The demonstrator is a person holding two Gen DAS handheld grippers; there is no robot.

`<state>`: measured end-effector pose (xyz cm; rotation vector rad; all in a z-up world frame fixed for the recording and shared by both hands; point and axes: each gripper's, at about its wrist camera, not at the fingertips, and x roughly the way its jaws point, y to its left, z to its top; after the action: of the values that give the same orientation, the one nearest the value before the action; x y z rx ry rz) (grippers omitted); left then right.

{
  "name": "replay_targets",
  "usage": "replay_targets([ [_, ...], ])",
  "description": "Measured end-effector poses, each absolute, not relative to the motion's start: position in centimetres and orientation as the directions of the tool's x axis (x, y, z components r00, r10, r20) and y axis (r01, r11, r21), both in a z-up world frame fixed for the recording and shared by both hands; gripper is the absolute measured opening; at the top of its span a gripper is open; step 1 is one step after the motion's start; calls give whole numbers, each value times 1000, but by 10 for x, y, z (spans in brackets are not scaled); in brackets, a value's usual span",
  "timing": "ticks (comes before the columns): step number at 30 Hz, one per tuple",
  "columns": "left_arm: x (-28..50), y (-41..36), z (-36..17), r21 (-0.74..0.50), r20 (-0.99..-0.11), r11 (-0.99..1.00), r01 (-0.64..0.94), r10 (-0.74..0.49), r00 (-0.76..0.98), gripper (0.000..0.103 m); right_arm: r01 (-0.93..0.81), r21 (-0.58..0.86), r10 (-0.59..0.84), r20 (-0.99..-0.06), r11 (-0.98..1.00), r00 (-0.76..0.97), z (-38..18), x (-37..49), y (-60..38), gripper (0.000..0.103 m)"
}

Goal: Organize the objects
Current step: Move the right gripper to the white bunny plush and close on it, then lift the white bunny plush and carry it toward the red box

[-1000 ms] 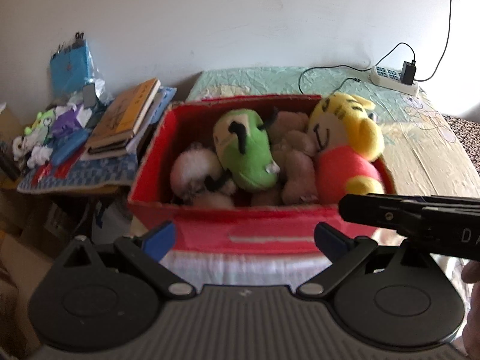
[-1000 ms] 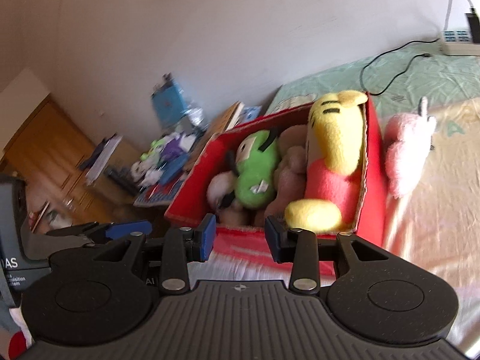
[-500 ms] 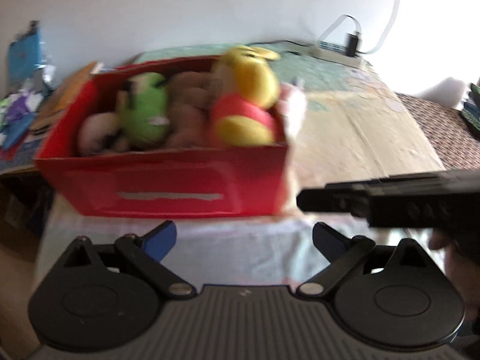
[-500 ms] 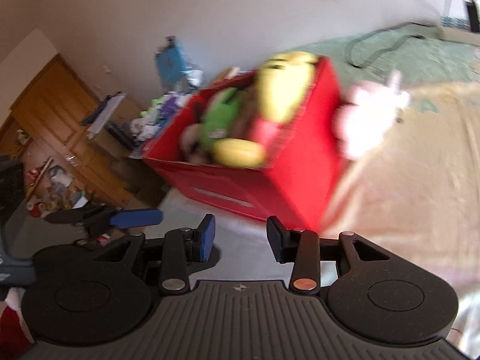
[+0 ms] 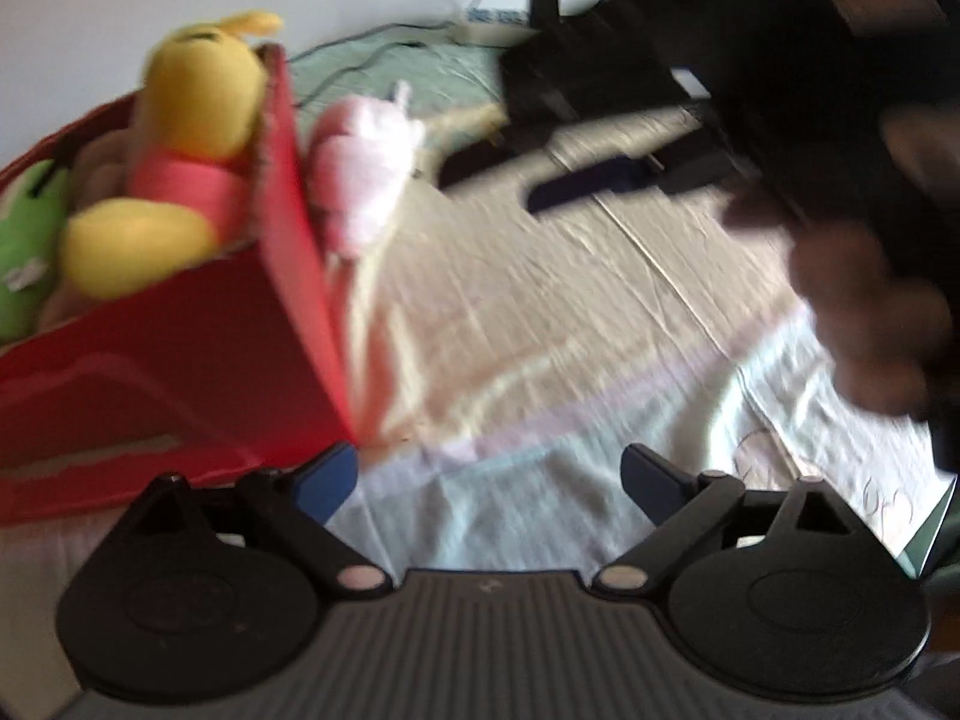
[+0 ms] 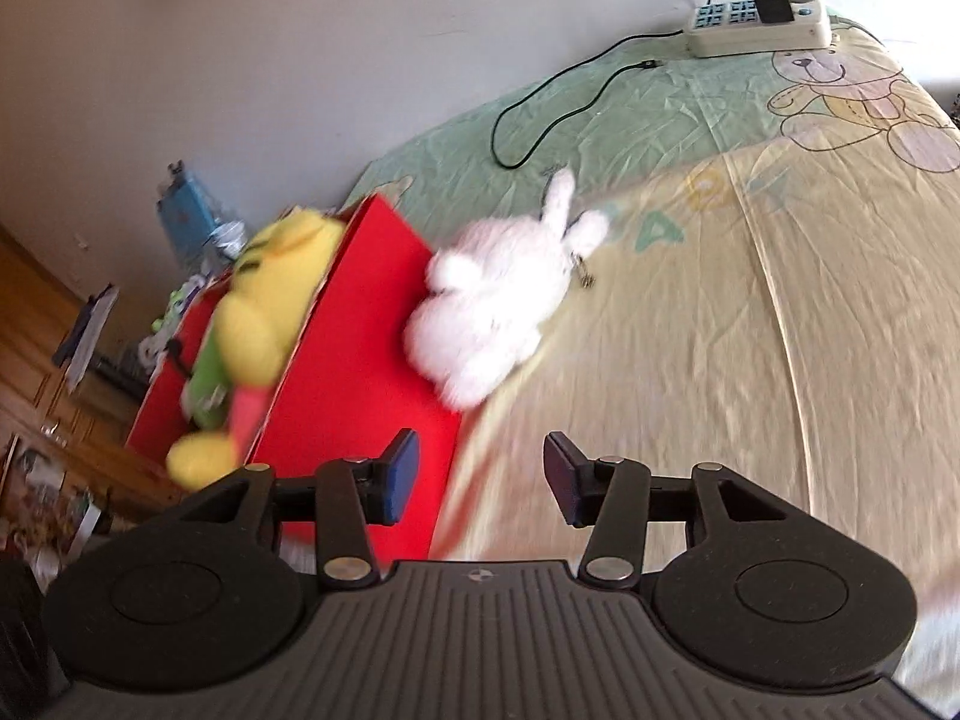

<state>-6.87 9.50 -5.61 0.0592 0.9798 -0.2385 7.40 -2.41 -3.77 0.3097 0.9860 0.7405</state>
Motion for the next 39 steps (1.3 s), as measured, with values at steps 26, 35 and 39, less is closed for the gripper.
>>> replay_targets([
  [26,-42,87,-69,-185,-831,897,401,-361,424,94,-167,681,696,-656,713,293,-84,141,-39,33],
  [35,-17,58,-52,-133,-804,895,425,-348,482,96,-114,697,691,-649,708,319,-94,129,-100,30],
  [39,12,52,-49,-78,-789,921,382,-291,541,95,-111,730,717,-611,674,337,-98,134,-112,37],
])
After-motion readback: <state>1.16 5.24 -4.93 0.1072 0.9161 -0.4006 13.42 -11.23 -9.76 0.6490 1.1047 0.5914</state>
